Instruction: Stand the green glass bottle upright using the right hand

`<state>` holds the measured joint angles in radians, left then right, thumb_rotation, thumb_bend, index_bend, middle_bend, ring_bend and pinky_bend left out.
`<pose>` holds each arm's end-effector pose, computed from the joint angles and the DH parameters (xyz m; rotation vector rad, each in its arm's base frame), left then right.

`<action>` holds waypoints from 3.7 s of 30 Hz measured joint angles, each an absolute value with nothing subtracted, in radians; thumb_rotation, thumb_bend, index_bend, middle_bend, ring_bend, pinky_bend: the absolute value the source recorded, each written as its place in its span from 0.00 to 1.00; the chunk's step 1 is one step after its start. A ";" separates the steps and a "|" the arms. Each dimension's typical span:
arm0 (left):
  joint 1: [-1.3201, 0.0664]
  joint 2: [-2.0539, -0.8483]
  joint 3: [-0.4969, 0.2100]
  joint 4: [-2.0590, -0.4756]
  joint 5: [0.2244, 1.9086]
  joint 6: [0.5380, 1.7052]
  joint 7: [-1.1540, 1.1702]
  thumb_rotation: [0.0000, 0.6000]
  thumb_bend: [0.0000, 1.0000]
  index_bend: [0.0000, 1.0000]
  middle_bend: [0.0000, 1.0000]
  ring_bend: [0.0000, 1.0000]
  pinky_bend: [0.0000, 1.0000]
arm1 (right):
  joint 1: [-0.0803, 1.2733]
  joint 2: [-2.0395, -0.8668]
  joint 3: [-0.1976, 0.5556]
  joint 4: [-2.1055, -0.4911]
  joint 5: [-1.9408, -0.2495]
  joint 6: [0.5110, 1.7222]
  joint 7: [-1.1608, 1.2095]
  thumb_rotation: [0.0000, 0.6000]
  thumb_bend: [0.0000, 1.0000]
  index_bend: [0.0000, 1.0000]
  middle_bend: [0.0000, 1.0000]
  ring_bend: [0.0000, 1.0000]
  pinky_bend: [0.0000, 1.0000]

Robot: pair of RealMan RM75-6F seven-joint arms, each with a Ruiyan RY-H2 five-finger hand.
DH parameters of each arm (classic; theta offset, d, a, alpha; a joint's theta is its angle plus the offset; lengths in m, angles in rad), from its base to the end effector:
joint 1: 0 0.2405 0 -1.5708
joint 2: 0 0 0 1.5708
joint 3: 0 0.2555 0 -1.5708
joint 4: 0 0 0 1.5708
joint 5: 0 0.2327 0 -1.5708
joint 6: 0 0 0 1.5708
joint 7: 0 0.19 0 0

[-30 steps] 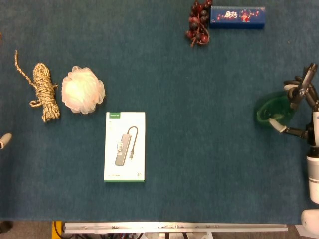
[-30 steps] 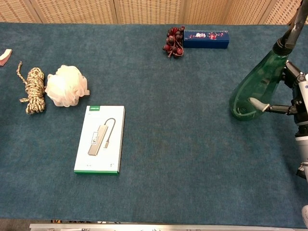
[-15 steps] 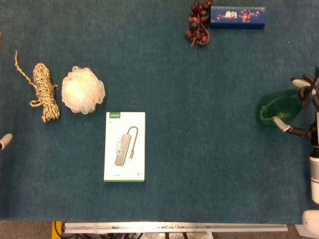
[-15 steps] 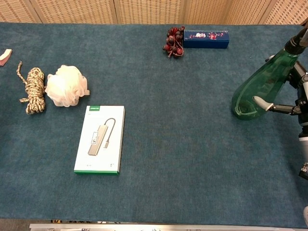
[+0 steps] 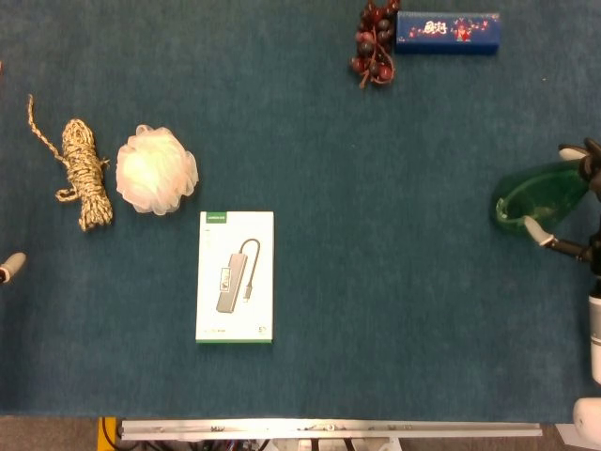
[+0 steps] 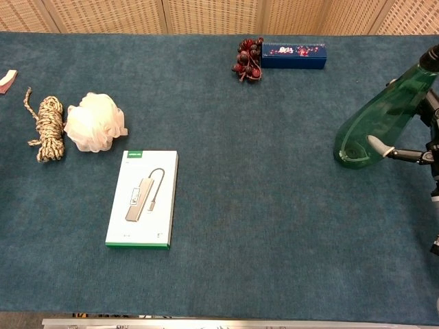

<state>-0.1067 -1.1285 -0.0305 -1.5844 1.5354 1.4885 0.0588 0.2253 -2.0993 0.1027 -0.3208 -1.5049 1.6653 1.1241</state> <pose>-0.3148 0.2316 0.1321 -1.4577 -0.8260 -0.8736 -0.3289 -0.2739 -0.0244 1.0194 -1.2639 1.7557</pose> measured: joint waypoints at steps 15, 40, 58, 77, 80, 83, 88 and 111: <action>-0.107 -1.129 -0.029 -1.580 1.540 1.490 0.052 1.00 0.00 0.00 0.00 0.00 0.00 | 0.219 -2.076 0.107 -0.356 -1.502 1.665 1.053 1.00 0.08 0.21 0.18 0.03 0.17; -0.107 -1.129 -0.027 -1.578 1.541 1.492 0.052 1.00 0.00 0.00 0.00 0.00 0.00 | 0.192 -1.997 0.104 -0.511 -1.502 1.645 0.894 1.00 0.00 0.00 0.01 0.00 0.11; -0.107 -1.129 -0.026 -1.577 1.541 1.492 0.055 1.00 0.00 0.00 0.00 0.00 0.00 | 0.113 -1.809 0.123 -0.902 -1.510 1.763 0.678 1.00 0.00 0.00 0.02 0.00 0.11; -0.107 -1.130 -0.027 -1.578 1.540 1.492 0.055 1.00 0.00 0.00 0.00 0.00 0.00 | 0.036 -1.595 0.144 -1.224 -1.557 1.889 0.293 1.00 0.10 0.00 0.12 0.00 0.12; -0.107 -1.130 -0.027 -1.578 1.540 1.492 0.054 1.00 0.00 0.00 0.00 0.00 0.00 | 0.022 -1.540 0.134 -1.302 -1.583 1.904 0.185 1.00 0.10 0.00 0.14 0.00 0.12; -0.107 -1.130 -0.027 -1.578 1.540 1.492 0.054 1.00 0.00 0.00 0.00 0.00 0.00 | 0.009 -1.491 0.125 -1.371 -1.610 1.916 0.087 1.00 0.10 0.01 0.15 0.00 0.12; -0.106 -1.130 -0.028 -1.580 1.535 1.492 0.059 1.00 0.00 0.00 0.00 0.00 0.00 | -0.011 -1.409 0.112 -1.484 -1.646 1.925 -0.047 1.00 0.11 0.07 0.19 0.01 0.15; -0.097 -1.132 -0.044 -1.616 1.477 1.486 0.141 1.00 0.00 0.00 0.00 0.00 0.00 | -0.091 -1.095 0.055 -1.874 -1.527 1.752 -0.492 1.00 0.14 0.25 0.21 0.01 0.15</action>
